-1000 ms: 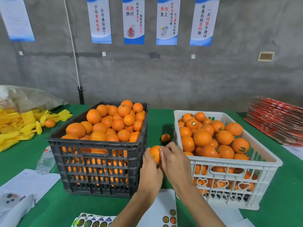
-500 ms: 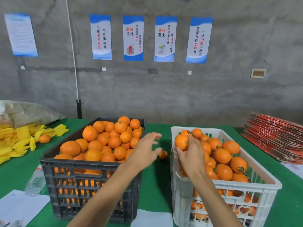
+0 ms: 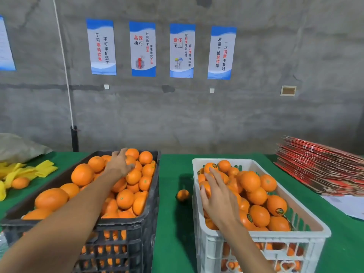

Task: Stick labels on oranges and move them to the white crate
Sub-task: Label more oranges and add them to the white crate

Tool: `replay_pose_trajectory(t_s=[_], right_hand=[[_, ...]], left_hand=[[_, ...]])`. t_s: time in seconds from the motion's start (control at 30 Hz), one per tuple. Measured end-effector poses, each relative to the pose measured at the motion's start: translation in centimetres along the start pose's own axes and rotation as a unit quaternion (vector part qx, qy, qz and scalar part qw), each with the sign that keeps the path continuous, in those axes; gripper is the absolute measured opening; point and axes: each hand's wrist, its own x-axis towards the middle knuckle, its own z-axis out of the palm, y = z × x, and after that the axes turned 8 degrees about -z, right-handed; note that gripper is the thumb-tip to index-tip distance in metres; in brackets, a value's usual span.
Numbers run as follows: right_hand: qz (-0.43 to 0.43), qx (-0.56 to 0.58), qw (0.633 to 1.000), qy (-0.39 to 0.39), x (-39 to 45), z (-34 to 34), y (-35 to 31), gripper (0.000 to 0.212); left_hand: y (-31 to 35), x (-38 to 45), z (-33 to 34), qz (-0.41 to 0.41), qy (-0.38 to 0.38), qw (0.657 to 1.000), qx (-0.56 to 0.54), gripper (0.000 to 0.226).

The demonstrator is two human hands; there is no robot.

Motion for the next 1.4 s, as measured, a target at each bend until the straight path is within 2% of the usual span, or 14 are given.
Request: replay_pose_trajectory(t_s=[0.23, 0.47, 0.57, 0.7, 0.83, 0.97, 1.07, 1.13, 1.23, 1.3, 1.4], right_hand=[[-0.016, 0.008, 0.999, -0.033, 0.2, 0.1, 0.0, 0.043], [-0.016, 0.031, 0.999, -0.039, 0.0, 0.3, 0.3, 0.042], [-0.026, 0.039, 0.998, -0.038, 0.1, 0.3, 0.4, 0.043], [-0.071, 0.101, 0.992, -0.019, 0.8, 0.6, -2.3, 0.046], [-0.041, 0.287, 0.957, 0.001, 0.8, 0.4, -7.4, 0.055], [-0.004, 0.345, 0.932, 0.109, -2.5, -0.3, -9.5, 0.056], [-0.018, 0.334, 0.931, 0.146, -7.8, 0.0, -8.9, 0.055], [-0.019, 0.323, 0.94, 0.106, -11.6, 1.0, -7.4, 0.057], [-0.02, 0.287, 0.958, -0.02, -16.6, 3.0, -4.7, 0.063], [-0.003, 0.283, 0.952, -0.119, -19.4, 4.2, -3.4, 0.062], [0.001, 0.251, 0.944, -0.216, -22.3, 5.2, -1.6, 0.054]], left_hand=[[-0.5, 2.3, 2.7, 0.008, -0.002, 1.0, -0.026, 0.071], [-0.4, 1.9, 2.4, -0.025, 0.024, 0.997, -0.068, 0.066], [1.6, 0.2, 0.9, 0.04, 0.048, 0.993, -0.103, 0.064], [5.7, -5.9, -1.3, 0.153, 0.082, 0.97, -0.171, 0.063], [8.2, -14.7, -1.3, 0.237, 0.129, 0.928, -0.257, 0.074], [7.8, -22.5, 0.6, 0.204, 0.092, 0.894, -0.387, 0.084], [6.1, -26.8, 3.5, 0.196, 0.084, 0.906, -0.366, 0.084], [4.6, -28.7, 6.3, 0.175, 0.021, 0.913, -0.369, 0.078], [1.7, -30.9, 10.9, 0.074, -0.116, 0.909, -0.394, 0.07], [-0.4, -32.1, 14.1, 0.012, -0.159, 0.912, -0.379, 0.069], [-2.7, -33.9, 17.6, -0.037, -0.187, 0.909, -0.371, 0.072]])
